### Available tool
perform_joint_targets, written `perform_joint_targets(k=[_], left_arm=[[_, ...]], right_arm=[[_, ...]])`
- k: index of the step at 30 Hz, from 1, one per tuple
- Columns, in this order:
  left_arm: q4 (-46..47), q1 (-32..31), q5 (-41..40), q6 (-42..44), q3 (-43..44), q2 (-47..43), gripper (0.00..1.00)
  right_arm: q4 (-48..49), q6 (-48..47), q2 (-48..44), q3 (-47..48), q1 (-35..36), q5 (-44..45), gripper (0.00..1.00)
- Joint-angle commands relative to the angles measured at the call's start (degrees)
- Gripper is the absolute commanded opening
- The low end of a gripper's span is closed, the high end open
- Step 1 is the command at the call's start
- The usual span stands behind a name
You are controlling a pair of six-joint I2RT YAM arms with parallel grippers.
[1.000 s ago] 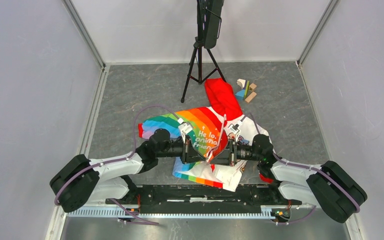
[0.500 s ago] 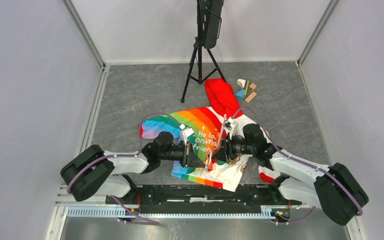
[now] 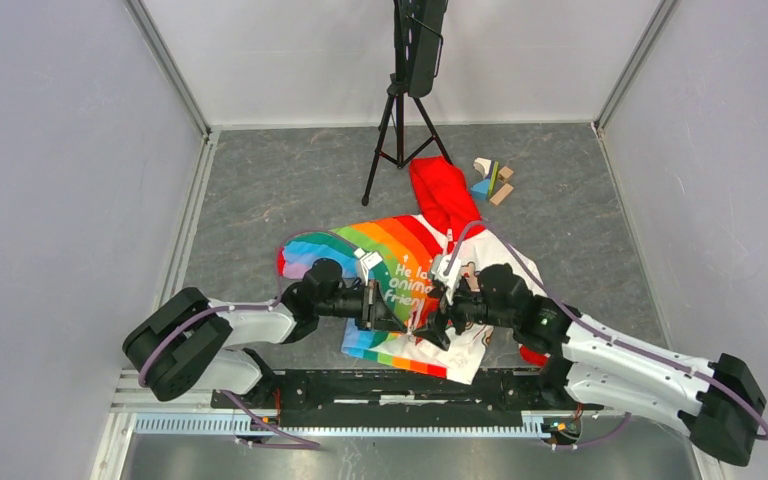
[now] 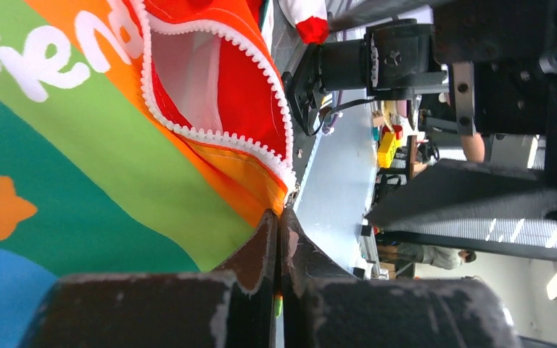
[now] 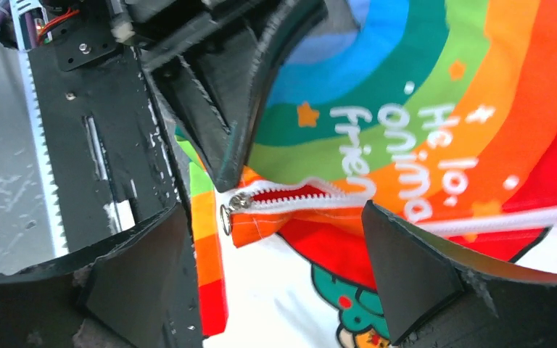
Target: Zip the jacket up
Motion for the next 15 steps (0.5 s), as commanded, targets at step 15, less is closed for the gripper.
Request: perform_joint_targets(k=[15], left_arm=[[2.22,6.17,11.6,-6.05,0.43,4.06,0.02]], right_arm=[[38.95,-52.14,-7.76,-23.11,23.5,13.43,0.98]])
